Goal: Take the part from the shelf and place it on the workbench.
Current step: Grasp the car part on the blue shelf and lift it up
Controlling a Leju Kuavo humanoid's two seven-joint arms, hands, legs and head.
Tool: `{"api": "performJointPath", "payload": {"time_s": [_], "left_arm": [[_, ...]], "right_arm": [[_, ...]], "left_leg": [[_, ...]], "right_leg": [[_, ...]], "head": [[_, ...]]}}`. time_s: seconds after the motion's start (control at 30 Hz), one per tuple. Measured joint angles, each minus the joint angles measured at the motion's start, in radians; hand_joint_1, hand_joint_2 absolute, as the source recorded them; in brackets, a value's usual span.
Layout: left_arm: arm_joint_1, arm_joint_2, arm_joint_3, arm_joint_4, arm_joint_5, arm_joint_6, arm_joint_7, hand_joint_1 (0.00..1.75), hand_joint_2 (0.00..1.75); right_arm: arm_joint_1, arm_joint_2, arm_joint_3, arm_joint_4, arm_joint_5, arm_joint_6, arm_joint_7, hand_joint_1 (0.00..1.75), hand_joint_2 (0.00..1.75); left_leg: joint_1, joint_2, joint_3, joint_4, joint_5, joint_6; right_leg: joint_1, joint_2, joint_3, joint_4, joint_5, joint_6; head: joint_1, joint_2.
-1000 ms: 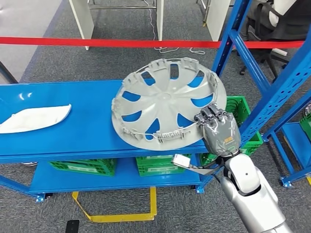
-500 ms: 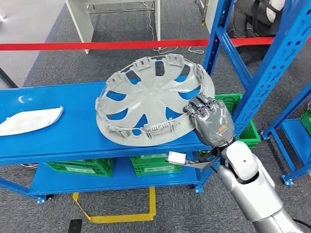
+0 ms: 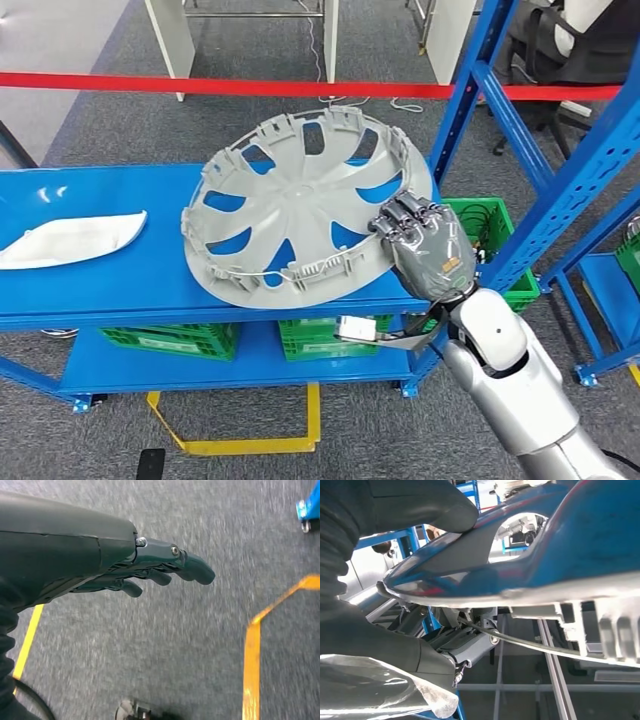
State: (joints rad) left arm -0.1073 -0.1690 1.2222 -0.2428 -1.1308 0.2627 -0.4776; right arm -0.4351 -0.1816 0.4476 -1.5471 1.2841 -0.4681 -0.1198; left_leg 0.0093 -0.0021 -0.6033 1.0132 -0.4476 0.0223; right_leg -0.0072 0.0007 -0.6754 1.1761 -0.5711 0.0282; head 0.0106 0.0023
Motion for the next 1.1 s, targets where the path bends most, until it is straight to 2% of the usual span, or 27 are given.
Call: {"api": "performJointPath", "payload": {"time_s": [0.03, 0.07, 0.1, 0.13, 0.2, 0.23, 0.27, 0.3, 0.4, 0.47, 0.53, 0.57, 0.6, 0.63, 0.67, 0.73, 0.77, 0.8, 0.87, 0.9, 0.93, 0.97, 1.03, 1.07, 1.1], "left_arm": [[0.0, 0.0, 0.0, 0.0, 0.0, 0.0, 0.0, 0.0, 1.75], [0.0, -0.001, 0.0, 0.0, 0.0, 0.0, 0.0, 0.0, 1.75], [0.0, -0.001, 0.0, 0.0, 0.0, 0.0, 0.0, 0.0, 1.75], [0.0, -0.001, 0.0, 0.001, 0.0, 0.0, 0.0, 0.0, 1.75], [0.0, -0.001, 0.0, 0.001, 0.0, 0.0, 0.0, 0.0, 1.75], [0.0, -0.002, 0.0, 0.001, 0.0, 0.0, 0.0, 0.0, 1.75], [0.0, -0.002, 0.0, 0.001, 0.0, 0.0, 0.0, 0.0, 1.75], [0.0, -0.002, 0.0, 0.001, -0.001, 0.0, 0.001, 0.0, 1.75], [-0.001, 0.0, -0.001, 0.001, -0.002, 0.001, 0.004, 0.0, 1.75], [-0.004, 0.001, -0.002, 0.001, -0.002, 0.004, 0.006, 0.0, 1.75], [-0.005, 0.001, -0.002, 0.001, -0.002, 0.011, 0.01, 0.0, 1.75], [-0.005, 0.001, -0.002, 0.001, -0.001, 0.016, 0.011, 0.0, 1.75], [-0.004, 0.001, -0.002, 0.001, -0.001, 0.02, 0.013, 0.0, 1.75], [-0.004, 0.001, -0.002, 0.001, 0.0, 0.025, 0.015, 0.0, 1.75], [-0.004, 0.001, -0.002, 0.001, 0.002, 0.029, 0.017, 0.0, 1.75], [-0.006, 0.002, -0.002, 0.001, 0.007, 0.043, 0.024, 0.0, 1.75], [-0.007, 0.002, -0.002, 0.001, 0.011, 0.054, 0.03, 0.0, 1.75], [-0.008, 0.002, -0.002, 0.001, 0.015, 0.065, 0.037, 0.0, 1.75], [-0.007, 0.002, -0.001, 0.001, 0.021, 0.085, 0.05, 0.0, 1.75], [-0.006, 0.002, 0.0, 0.001, 0.023, 0.092, 0.054, 0.0, 1.75], [-0.006, 0.002, 0.0, 0.001, 0.024, 0.098, 0.056, 0.0, 1.75], [-0.007, 0.002, 0.001, 0.001, 0.025, 0.102, 0.057, 0.0, 1.75], [-0.008, 0.001, 0.001, 0.001, 0.025, 0.108, 0.058, 0.0, 1.75], [-0.008, 0.0, 0.001, 0.001, 0.025, 0.109, 0.058, 0.0, 1.75], [-0.008, 0.0, 0.001, 0.001, 0.025, 0.11, 0.058, 0.0, 1.75]], "right_arm": [[0.0, 0.0, 0.001, 0.0, 0.0, 0.0, 0.0, 1.75, 1.75], [0.001, 0.0, 0.002, 0.001, 0.0, 0.0, 0.0, 1.75, 1.75], [0.002, 0.0, 0.003, 0.001, 0.0, 0.0, 0.0, 1.75, 1.75], [0.002, 0.0, 0.003, 0.001, 0.0, 0.0, 0.0, 1.75, 1.75], [0.0, 0.0, 0.003, 0.001, 0.0, 0.0, 0.0, 1.75, 1.75], [-0.001, 0.0, 0.003, 0.001, 0.0, 0.0, 0.0, 1.75, 1.75], [-0.003, 0.0, 0.004, 0.001, -0.001, 0.001, -0.001, 1.75, 1.75], [-0.004, -0.001, 0.004, 0.001, -0.003, 0.003, -0.004, 1.75, 1.75], [-0.019, -0.002, 0.016, 0.002, -0.01, 0.032, -0.027, 1.75, 1.75], [-0.045, -0.001, 0.043, 0.006, -0.004, 0.057, -0.041, 1.75, 1.75], [-0.069, -0.001, 0.077, 0.014, 0.008, 0.069, -0.041, 1.75, 1.75], [-0.078, 0.0, 0.094, 0.017, 0.011, 0.074, -0.04, 1.75, 1.75], [-0.086, 0.0, 0.111, 0.021, 0.012, 0.079, -0.039, 1.75, 1.75], [-0.096, 0.001, 0.126, 0.024, 0.011, 0.085, -0.039, 1.75, 1.75], [-0.106, 0.002, 0.142, 0.028, 0.01, 0.091, -0.039, 1.75, 1.75], [-0.126, 0.002, 0.171, 0.034, 0.008, 0.1, -0.038, 1.75, 1.75], [-0.136, 0.003, 0.184, 0.036, 0.006, 0.102, -0.035, 1.75, 1.75], [-0.145, 0.003, 0.195, 0.037, 0.005, 0.103, -0.03, 1.75, 1.75], [-0.166, 0.002, 0.211, 0.037, -0.001, 0.107, -0.02, 1.75, 1.75], [-0.176, 0.001, 0.216, 0.037, -0.005, 0.109, -0.016, 1.75, 1.75], [-0.184, -0.001, 0.221, 0.037, -0.01, 0.111, -0.013, 1.75, 1.75], [-0.192, -0.003, 0.224, 0.038, -0.014, 0.111, -0.01, 1.75, 1.75], [-0.202, -0.009, 0.228, 0.041, -0.024, 0.111, -0.007, 1.75, 1.75], [-0.204, -0.012, 0.228, 0.043, -0.028, 0.11, -0.006, 1.75, 1.75], [-0.206, -0.014, 0.229, 0.045, -0.031, 0.11, -0.006, 1.75, 1.75]], "left_leg": [[0.0, 0.0, 0.0, 0.0, 0.0, 0.001], [0.0, 0.0, 0.0, 0.001, -0.001, 0.002], [0.0, 0.0, 0.001, 0.001, -0.001, 0.002], [0.0, 0.0, 0.001, 0.002, -0.002, 0.002], [0.0, -0.001, 0.002, 0.004, -0.005, -0.002], [-0.002, -0.002, 0.001, 0.007, -0.007, -0.005], [-0.004, -0.002, -0.001, 0.01, -0.007, -0.01], [-0.006, -0.002, -0.004, 0.011, -0.007, -0.015], [-0.005, -0.001, -0.007, 0.017, -0.013, -0.031], [-0.003, -0.001, -0.031, 0.077, -0.052, -0.043], [0.0, -0.001, -0.089, 0.204, -0.11, -0.051], [0.0, -0.001, -0.114, 0.259, -0.128, -0.053], [0.001, -0.001, -0.127, 0.285, -0.129, -0.054], [0.001, -0.001, -0.123, 0.274, -0.11, -0.054], [0.001, -0.001, -0.101, 0.225, -0.076, -0.053], [0.001, -0.001, -0.042, 0.092, -0.014, -0.047], [-0.001, -0.001, -0.023, 0.046, 0.001, -0.043], [-0.002, -0.002, -0.016, 0.024, 0.005, -0.039], [-0.003, -0.003, -0.018, 0.02, 0.006, -0.029], [-0.002, -0.003, -0.019, 0.016, 0.01, -0.022], [-0.001, -0.002, -0.02, 0.012, 0.015, -0.014], [0.001, -0.001, -0.022, 0.007, 0.02, -0.006], [0.001, 0.0, -0.029, 0.005, 0.028, 0.003], [0.0, 0.001, -0.035, 0.005, 0.032, 0.005], [-0.001, 0.001, -0.041, 0.006, 0.037, 0.006]], "right_leg": [[-0.001, 0.0, -0.032, 0.068, -0.026, 0.003], [-0.001, 0.0, -0.056, 0.116, -0.037, 0.005], [-0.002, 0.0, -0.064, 0.128, -0.029, 0.007], [-0.003, 0.0, -0.052, 0.1, -0.002, 0.007], [-0.004, -0.002, 0.01, -0.034, 0.066, 0.003], [-0.003, -0.002, 0.041, -0.096, 0.086, 0.0], [-0.002, -0.002, 0.061, -0.134, 0.094, -0.003], [-0.001, -0.001, 0.069, -0.147, 0.091, -0.007], [-0.003, 0.001, 0.071, -0.152, 0.095, -0.024], [-0.006, 0.0, 0.074, -0.156, 0.097, -0.036], [-0.005, 0.0, 0.074, -0.156, 0.096, -0.042], [-0.005, 0.0, 0.075, -0.155, 0.096, -0.043], [-0.004, 0.0, 0.075, -0.155, 0.096, -0.043], [-0.004, 0.0, 0.076, -0.155, 0.095, -0.043], [-0.004, 0.001, 0.078, -0.154, 0.095, -0.042], [-0.002, 0.001, 0.078, -0.151, 0.095, -0.038], [0.0, 0.001, 0.076, -0.149, 0.096, -0.034], [0.002, 0.001, 0.072, -0.148, 0.097, -0.03], [0.003, 0.001, 0.068, -0.149, 0.101, -0.02], [0.002, 0.001, 0.064, -0.147, 0.096, -0.016], [0.001, 0.001, 0.057, -0.132, 0.078, -0.011], [0.001, 0.001, 0.043, -0.098, 0.049, -0.007], [0.0, 0.0, 0.002, 0.02, -0.028, -0.001], [0.0, 0.0, -0.017, 0.078, -0.056, 0.0], [0.0, 0.0, -0.023, 0.112, -0.068, 0.001]], "head": [[0.001, 0.0], [0.001, 0.0], [0.001, 0.0], [0.001, 0.0], [0.001, 0.0], [0.001, 0.0], [0.0, 0.0], [0.0, 0.0], [0.0, 0.0], [-0.004, 0.0], [-0.008, 0.0], [-0.008, 0.0], [-0.008, 0.0], [-0.008, 0.0], [-0.008, 0.0], [-0.008, 0.0], [-0.008, 0.0], [-0.007, 0.0], [-0.006, 0.0], [-0.006, 0.0], [-0.005, 0.0], [-0.003, 0.0], [-0.001, 0.0], [-0.001, 0.0], [-0.001, 0.0]]}}
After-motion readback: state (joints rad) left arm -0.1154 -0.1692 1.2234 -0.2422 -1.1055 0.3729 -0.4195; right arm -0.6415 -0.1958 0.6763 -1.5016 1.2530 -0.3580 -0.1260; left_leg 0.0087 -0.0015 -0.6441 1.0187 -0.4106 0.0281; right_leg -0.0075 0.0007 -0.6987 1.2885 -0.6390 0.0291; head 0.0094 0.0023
